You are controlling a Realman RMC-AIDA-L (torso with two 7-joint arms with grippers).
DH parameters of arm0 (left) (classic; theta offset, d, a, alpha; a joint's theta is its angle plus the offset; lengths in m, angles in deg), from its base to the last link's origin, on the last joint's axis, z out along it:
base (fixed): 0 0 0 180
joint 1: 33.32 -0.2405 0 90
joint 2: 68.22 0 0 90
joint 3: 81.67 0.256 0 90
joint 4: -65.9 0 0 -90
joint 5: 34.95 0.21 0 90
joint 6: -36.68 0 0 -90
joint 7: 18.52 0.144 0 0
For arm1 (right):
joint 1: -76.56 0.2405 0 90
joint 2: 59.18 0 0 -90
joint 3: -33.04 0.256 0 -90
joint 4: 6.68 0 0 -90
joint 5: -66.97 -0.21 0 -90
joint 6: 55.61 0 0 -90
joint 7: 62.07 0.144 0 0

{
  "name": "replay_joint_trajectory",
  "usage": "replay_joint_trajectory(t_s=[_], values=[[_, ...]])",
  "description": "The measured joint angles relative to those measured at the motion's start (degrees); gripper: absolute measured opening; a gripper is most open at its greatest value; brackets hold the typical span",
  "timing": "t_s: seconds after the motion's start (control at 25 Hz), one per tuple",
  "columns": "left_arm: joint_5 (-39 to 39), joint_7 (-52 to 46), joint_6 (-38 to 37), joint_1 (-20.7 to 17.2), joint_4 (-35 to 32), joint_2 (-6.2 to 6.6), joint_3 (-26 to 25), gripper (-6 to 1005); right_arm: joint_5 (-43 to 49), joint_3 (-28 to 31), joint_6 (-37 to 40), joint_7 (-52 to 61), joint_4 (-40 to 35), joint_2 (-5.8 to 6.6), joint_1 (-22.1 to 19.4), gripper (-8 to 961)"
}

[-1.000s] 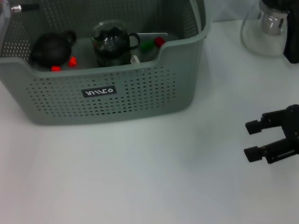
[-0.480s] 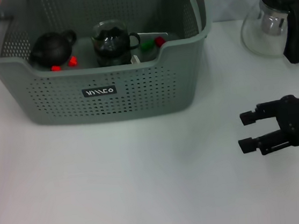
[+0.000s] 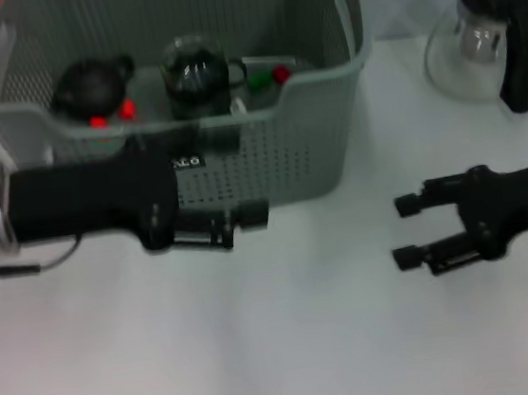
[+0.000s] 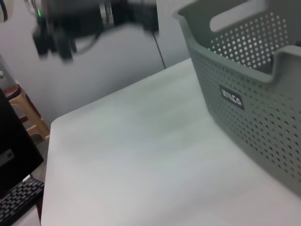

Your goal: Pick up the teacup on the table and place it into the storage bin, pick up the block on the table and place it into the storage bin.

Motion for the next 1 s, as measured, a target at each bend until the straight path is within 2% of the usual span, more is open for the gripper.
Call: replay_joint_trajectory(t_s=[0.24,0.36,0.64,0.8,1.0], values=[[4.4,3.0,0.8,-2.0,5.0,-0.62,-1.4,964,0.4,-0.5,-4.7,-4.6,0.0,-4.21,1.6,877],[8.3,3.3,2.0,-2.2,7.7,-0.50,-3.9,962,1.6,-1.8,-6.1,-6.2,0.0,-5.49,2.4,876],[14.1,9.0,12.7,-2.2,16.5,-0.35,-5.2,962,1.5,-3.5,-7.8,-8.0,0.7,-5.67,2.6,876],[14.2,12.7,14.8,-1.8,19.4,-0.39,-5.1,962,1.0,-3.2,-7.8,-9.1,1.3,-5.76,2.6,877],[14.2,14.6,15.0,-1.6,19.6,-0.37,-4.7,962,-2.8,-3.0,-8.0,-12.5,4.3,-5.69,1.6,877]])
